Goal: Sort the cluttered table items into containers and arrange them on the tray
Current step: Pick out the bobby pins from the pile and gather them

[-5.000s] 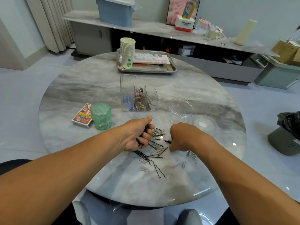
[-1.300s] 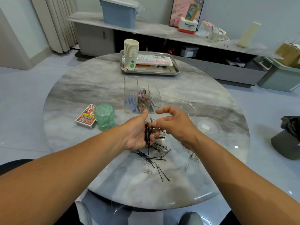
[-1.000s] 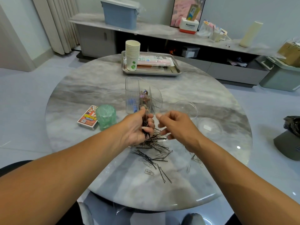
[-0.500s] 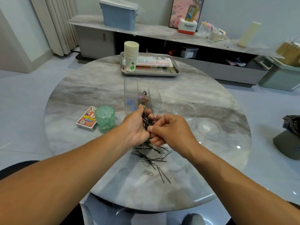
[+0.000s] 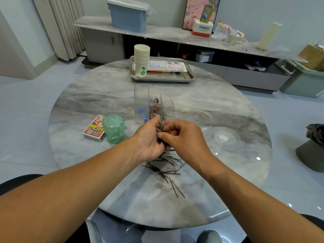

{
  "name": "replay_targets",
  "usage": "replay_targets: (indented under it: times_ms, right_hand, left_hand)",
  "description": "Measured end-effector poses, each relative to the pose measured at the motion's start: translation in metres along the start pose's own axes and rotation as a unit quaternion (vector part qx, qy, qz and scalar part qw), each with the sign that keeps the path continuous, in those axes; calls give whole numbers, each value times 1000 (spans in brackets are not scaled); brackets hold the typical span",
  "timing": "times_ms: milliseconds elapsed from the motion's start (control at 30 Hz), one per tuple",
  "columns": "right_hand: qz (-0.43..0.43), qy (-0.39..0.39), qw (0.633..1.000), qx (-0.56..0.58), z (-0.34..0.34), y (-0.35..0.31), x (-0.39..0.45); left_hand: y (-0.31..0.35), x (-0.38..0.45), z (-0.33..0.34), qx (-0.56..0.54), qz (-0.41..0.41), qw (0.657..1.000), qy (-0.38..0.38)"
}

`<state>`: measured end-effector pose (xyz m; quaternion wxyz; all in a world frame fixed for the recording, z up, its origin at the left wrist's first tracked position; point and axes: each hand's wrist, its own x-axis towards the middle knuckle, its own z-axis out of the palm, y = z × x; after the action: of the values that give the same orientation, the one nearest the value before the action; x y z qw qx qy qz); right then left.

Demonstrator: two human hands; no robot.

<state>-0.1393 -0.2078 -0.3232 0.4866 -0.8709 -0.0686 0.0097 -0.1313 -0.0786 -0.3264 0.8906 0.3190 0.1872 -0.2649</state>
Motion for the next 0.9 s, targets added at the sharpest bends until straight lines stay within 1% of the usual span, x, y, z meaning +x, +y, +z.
replay_targets:
  times_ms: [100,167,300,367,500,667,900]
  right_hand:
    - [11,-5,999,-38,0,0,3]
    - [18,-9,999,-36,-1,-1,4]
    - [51,-6,999,-7,-2,-2,8]
    - [58,-3,998,4,-2,-1,10]
    - [78,6,995,61,-6,-1,11]
    - [106,13,982,157,-15,-3,10]
    - [129,5,977,169,-19,-7,8]
  left_hand:
    - [-6,-1,0,55,-5,998,-3]
    - [-9,0,-1,47,-14,999,-13]
    - [-8,0,-1,15,-36,997,-66]
    - [-7,1,-1,21,-35,996,-77]
    - [-6,4,-2,54,-12,997,-61]
    - [-3,4,-4,54,1,998,-30]
    - [-3,2,-3,54,9,998,-21]
